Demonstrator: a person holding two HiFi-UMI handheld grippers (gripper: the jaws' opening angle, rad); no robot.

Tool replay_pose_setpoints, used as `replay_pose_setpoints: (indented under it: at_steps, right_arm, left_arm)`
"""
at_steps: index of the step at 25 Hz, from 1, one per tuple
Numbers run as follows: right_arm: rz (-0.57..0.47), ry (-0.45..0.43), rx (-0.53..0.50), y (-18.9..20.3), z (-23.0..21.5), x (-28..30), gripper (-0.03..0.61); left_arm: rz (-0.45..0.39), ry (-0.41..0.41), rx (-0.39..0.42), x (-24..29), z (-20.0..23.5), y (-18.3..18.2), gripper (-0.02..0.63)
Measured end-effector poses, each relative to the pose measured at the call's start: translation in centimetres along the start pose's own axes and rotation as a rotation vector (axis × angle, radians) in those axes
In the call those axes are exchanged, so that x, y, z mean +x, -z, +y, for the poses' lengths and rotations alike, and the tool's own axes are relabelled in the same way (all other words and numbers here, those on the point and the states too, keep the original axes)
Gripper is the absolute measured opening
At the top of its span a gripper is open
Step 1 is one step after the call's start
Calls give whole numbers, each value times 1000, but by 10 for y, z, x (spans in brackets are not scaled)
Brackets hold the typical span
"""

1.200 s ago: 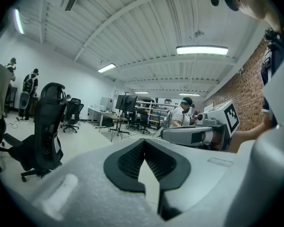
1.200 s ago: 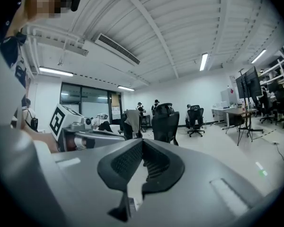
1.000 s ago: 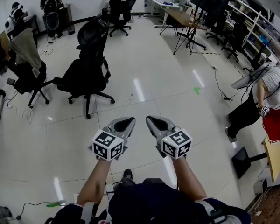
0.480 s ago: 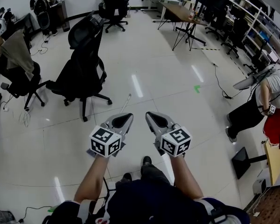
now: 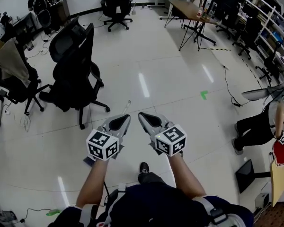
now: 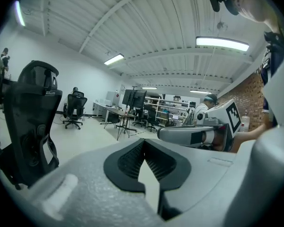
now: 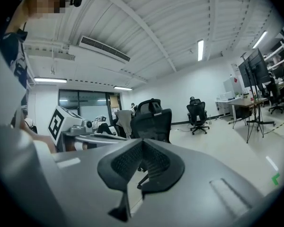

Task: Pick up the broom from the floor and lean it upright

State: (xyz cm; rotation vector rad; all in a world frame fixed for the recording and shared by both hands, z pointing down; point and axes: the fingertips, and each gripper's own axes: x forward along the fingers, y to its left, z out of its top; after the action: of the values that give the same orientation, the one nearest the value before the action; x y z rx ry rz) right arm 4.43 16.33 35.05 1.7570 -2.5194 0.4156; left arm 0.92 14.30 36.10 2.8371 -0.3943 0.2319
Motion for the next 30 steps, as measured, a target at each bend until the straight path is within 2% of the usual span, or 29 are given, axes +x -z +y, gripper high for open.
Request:
replay_pose_setpoints:
  at_steps: [5,10,16,23,30]
  right_arm:
    - [-13,-29,-34,-20,-42,9,6]
    - [-14,-36,-45,-32,-78,38,6]
    - [29,-30,-49,-23,-111,99,6]
    - [83,36,-30,-2,-167,182,6]
    - [117,93,-10,24,-225,244,6]
  left_arm:
    - [6,-33,15,41,9,-14,1]
    - [24,-83,44,59,43,-22,2]
    - [50,-116,37,82,121,-13,2]
    - [46,-81,31,136,221,-4,2]
    - [113,-90,-20,185,301,42,2]
